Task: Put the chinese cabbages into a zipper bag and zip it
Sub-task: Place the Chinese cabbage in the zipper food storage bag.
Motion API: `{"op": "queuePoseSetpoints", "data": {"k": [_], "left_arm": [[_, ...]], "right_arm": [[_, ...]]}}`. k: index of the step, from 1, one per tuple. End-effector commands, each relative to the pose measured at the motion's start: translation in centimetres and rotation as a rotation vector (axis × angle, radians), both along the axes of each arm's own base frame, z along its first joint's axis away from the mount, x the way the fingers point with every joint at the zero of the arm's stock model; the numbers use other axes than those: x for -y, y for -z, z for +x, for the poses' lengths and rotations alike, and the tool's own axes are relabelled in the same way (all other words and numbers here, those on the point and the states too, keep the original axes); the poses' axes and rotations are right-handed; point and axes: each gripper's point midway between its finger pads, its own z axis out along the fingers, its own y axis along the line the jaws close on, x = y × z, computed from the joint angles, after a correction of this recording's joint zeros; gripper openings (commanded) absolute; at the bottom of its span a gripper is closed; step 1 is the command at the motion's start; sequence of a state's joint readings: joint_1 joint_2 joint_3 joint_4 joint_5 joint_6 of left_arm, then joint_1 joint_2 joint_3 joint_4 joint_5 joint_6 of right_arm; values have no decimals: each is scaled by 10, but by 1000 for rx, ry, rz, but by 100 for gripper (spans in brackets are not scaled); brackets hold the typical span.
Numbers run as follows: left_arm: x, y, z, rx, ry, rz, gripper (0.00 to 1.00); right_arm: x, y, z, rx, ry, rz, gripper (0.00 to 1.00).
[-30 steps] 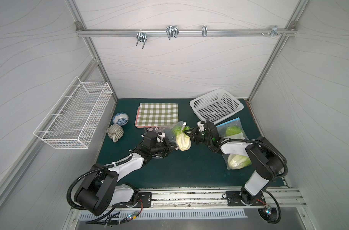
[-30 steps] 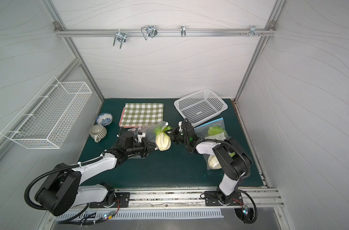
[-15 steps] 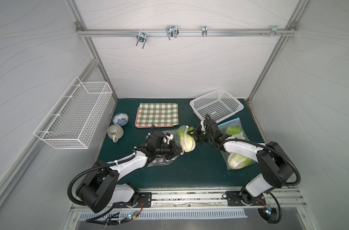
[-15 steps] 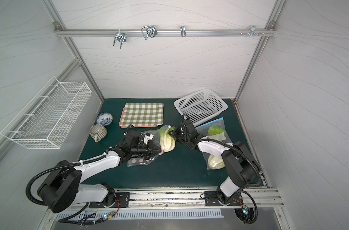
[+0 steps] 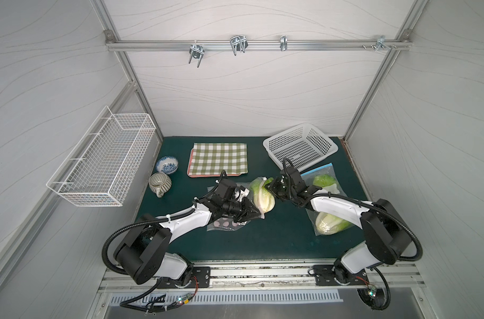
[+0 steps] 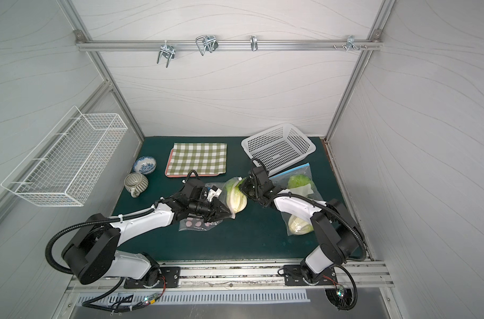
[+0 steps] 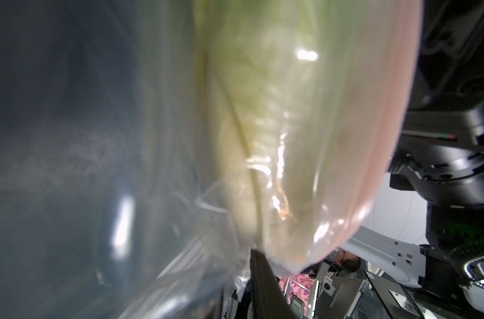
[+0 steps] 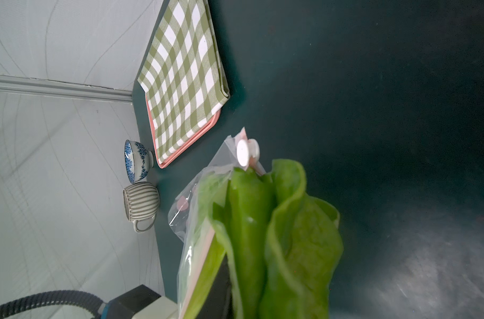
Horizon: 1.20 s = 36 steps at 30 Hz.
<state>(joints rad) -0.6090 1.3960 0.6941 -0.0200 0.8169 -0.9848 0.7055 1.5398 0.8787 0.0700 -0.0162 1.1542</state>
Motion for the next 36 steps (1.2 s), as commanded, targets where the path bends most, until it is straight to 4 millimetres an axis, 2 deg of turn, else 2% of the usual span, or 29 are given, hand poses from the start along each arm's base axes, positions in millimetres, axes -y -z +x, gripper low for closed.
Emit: {"op": "queuePoseSetpoints", "data": {"k": [1,6,9,13,19,25,36], "left_arm": [[-4,-21,-20,73,141,26,31],[-29,-23,-18,98,145,167,35],[-38,-34,-8,148,140,240,37],[-41,-38,13,205,137,354,37],[-34,-36,38,266,170,471,46],[-23,-29,52,285,213,511,52],[0,-13,59,269,261,477,50]], "right_arm": [[7,-7,2,49,32,-24,0],[10,2,-2,39,26,-46,0],[9,2,-3,41,18,-54,0],[6,0,-2,54,3,-71,0],[2,0,-4,58,-10,-83,0],[0,0,-5,59,-16,-85,0],[-3,1,-5,62,-25,-96,0]]}}
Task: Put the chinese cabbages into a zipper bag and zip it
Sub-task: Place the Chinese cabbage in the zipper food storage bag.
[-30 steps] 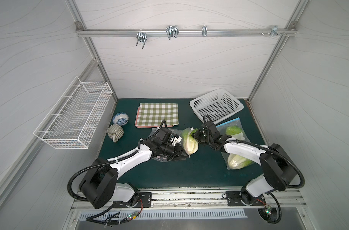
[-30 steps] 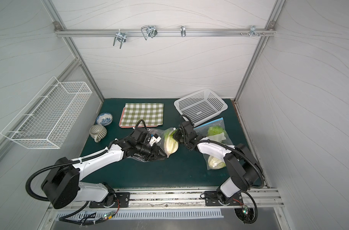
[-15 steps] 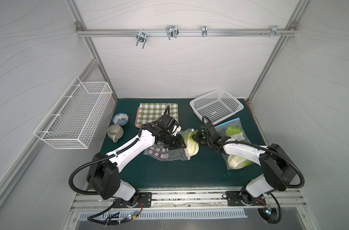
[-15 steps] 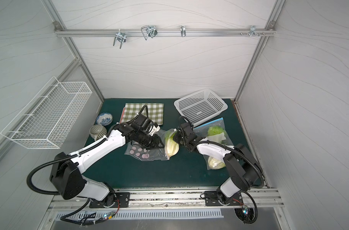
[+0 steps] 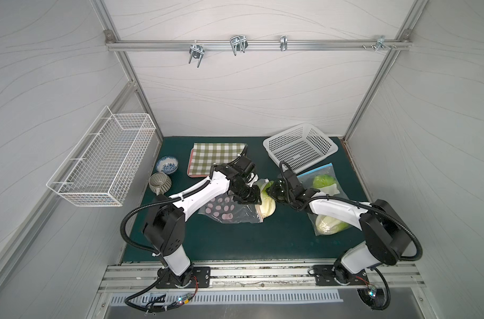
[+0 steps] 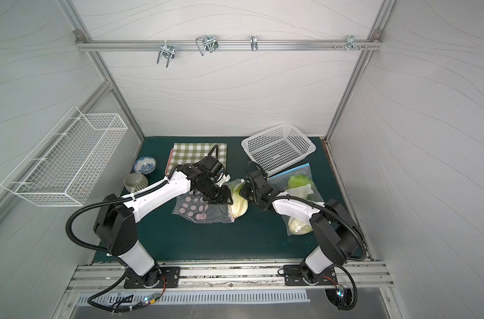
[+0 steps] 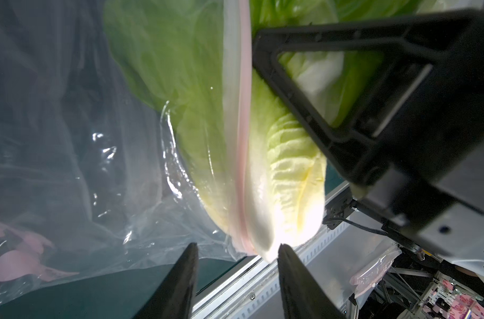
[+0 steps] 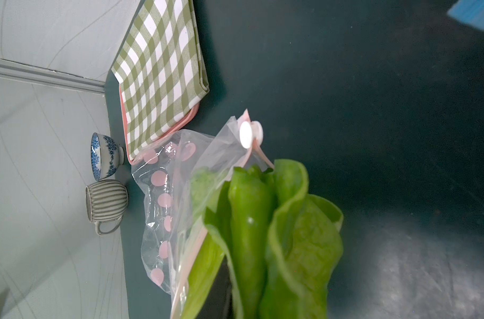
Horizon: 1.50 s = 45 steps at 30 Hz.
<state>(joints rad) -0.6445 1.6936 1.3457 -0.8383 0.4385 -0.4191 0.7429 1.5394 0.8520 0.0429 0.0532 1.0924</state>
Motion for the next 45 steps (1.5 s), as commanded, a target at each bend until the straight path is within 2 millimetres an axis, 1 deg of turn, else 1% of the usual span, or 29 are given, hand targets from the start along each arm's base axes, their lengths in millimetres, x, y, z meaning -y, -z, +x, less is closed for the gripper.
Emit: {"op": "queuePoseSetpoints", "data": {"k": [1,6,10,15,22,23,24,26,32,33,34,37,39,42,45], "left_arm": [[13,-4,8,31,31,-39,49],[20,2,9,13,44,-64,43],[24,5,8,-2,60,-79,36],[28,5,8,-7,76,-98,28],[29,7,9,-13,72,-96,2],[28,8,9,-12,68,-92,0],[27,7,10,-7,63,-86,0],[23,7,14,7,46,-73,0],[16,3,22,13,6,-93,0],[14,5,22,11,1,-91,0],[12,6,22,8,-2,-90,0],[7,13,21,-9,-7,-85,0],[5,16,19,-16,-3,-80,0],[3,19,17,-19,4,-72,0],[0,20,17,-16,8,-57,0]], "right_arm": [[-6,-14,7,38,2,0,0],[-4,-15,6,62,-15,-14,0],[-2,-15,7,72,-22,-18,0],[-5,-19,7,85,-48,-19,0],[-5,-21,7,82,-69,-35,0],[-4,-22,7,85,-71,-39,0],[-4,-22,6,85,-77,-44,0],[-5,-23,5,81,-95,-38,4],[-6,-22,-4,18,-193,22,27],[-5,-25,-6,10,-214,41,31],[-4,-29,-8,15,-243,60,37],[-2,-41,-14,30,-323,110,48],[0,-43,-20,7,-373,141,56],[8,-43,-30,-34,-418,167,62],[16,-47,-43,-60,-447,181,63]]}}
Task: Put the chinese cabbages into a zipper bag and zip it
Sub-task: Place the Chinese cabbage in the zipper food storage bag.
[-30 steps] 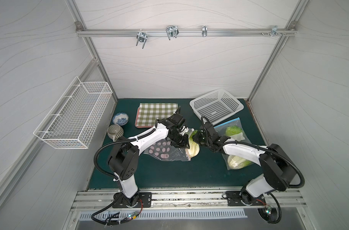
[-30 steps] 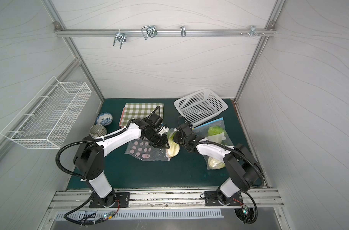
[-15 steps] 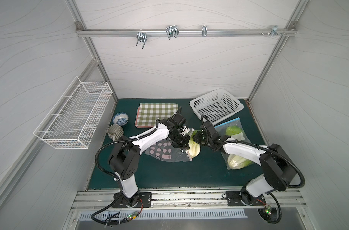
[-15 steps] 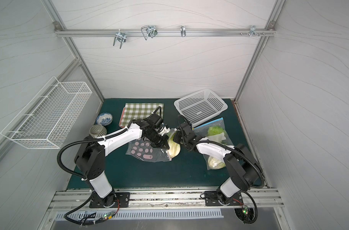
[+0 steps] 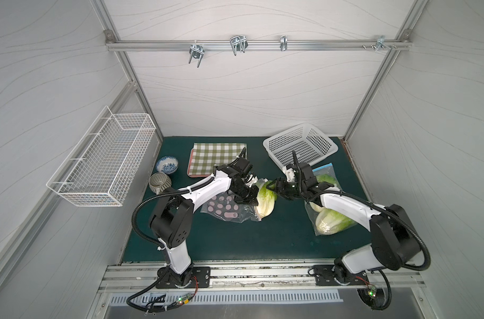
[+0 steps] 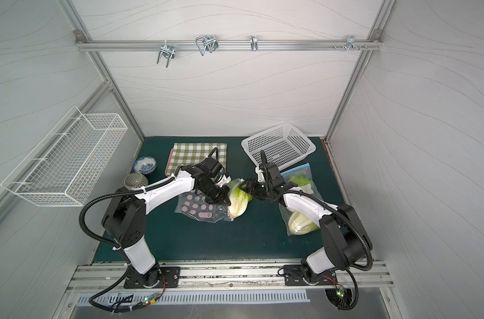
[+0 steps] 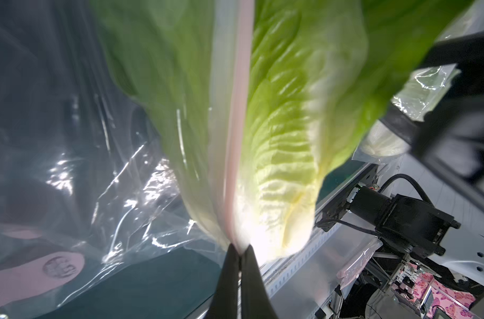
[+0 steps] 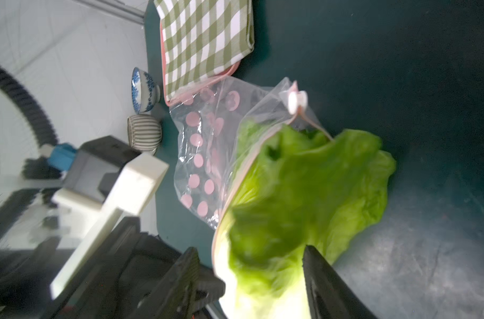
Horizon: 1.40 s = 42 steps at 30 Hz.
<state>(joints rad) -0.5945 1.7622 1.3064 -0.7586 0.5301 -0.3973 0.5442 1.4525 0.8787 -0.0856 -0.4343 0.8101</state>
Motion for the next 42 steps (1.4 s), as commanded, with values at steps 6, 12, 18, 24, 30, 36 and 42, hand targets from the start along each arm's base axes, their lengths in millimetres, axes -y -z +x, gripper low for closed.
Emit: {"op": "queuePoseSetpoints", "data": {"k": [6,12,18,24,30,36,42], "left_arm": [[-1,-7,6,54,10,-7,0],[1,-5,5,52,10,2,0],[7,0,-5,49,43,24,0],[-12,-1,-13,42,62,93,11],[-30,-24,8,110,60,172,32],[-24,-23,32,167,82,256,43],[-31,-10,51,206,109,386,44]], "right_arm": [[1,-5,-55,-114,-150,46,56],[-18,34,-63,-200,-154,7,40],[-36,71,-56,-239,-160,-37,24],[-36,85,-55,-245,-167,-105,20],[-39,84,-53,-222,-186,-124,20],[-42,83,-52,-209,-189,-112,20],[-44,81,-51,-197,-195,-100,21]]}}
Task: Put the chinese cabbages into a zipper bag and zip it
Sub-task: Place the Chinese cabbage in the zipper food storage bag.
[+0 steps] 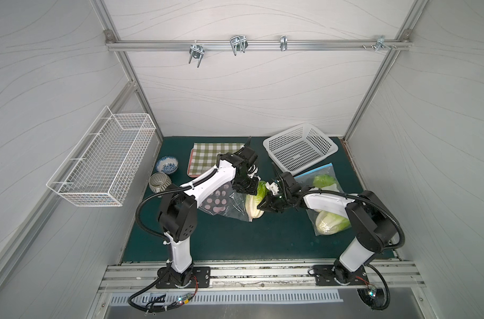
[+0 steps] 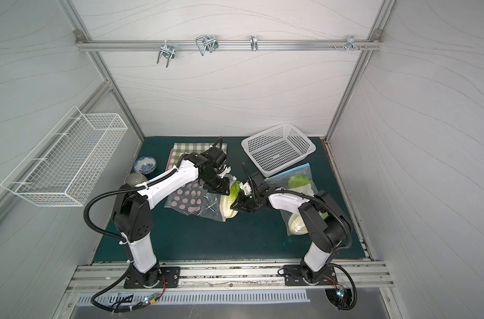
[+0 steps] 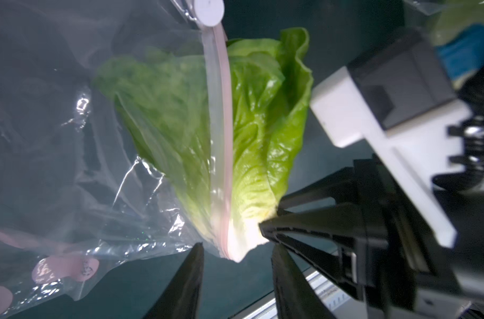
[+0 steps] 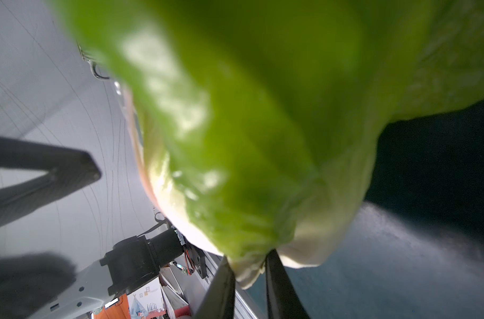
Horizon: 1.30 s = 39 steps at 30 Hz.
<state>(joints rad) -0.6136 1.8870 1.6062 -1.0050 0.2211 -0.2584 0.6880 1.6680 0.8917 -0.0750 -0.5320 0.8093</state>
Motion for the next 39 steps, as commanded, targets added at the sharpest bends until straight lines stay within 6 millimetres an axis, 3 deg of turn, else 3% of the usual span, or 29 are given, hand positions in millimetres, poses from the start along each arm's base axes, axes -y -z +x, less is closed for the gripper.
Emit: {"op": "queuePoseSetpoints", "data": {"k": [1,7,10,13,15,20,29,33,36,39], "left_arm": [[-10,3,9,47,41,125,45],[-3,9,18,88,75,199,44],[0,15,17,71,74,201,32],[4,12,13,66,78,183,10],[5,9,8,57,84,176,4],[2,9,-5,24,95,167,2],[19,6,-20,-57,83,41,1],[18,0,-15,-87,37,-43,1],[12,0,-11,-106,-1,-89,1],[8,-13,-1,-112,-65,-210,1]], "right_arm": [[4,14,2,7,9,-48,21],[2,12,3,13,5,-35,20],[1,12,2,17,1,-29,20],[0,9,5,45,6,-6,20],[-3,3,9,79,14,22,20],[-10,-4,17,121,21,90,18],[-29,-27,29,166,12,194,11],[-41,-47,45,208,27,304,10],[-48,-48,49,191,-2,335,9],[-48,-46,44,177,-34,337,12]]}}
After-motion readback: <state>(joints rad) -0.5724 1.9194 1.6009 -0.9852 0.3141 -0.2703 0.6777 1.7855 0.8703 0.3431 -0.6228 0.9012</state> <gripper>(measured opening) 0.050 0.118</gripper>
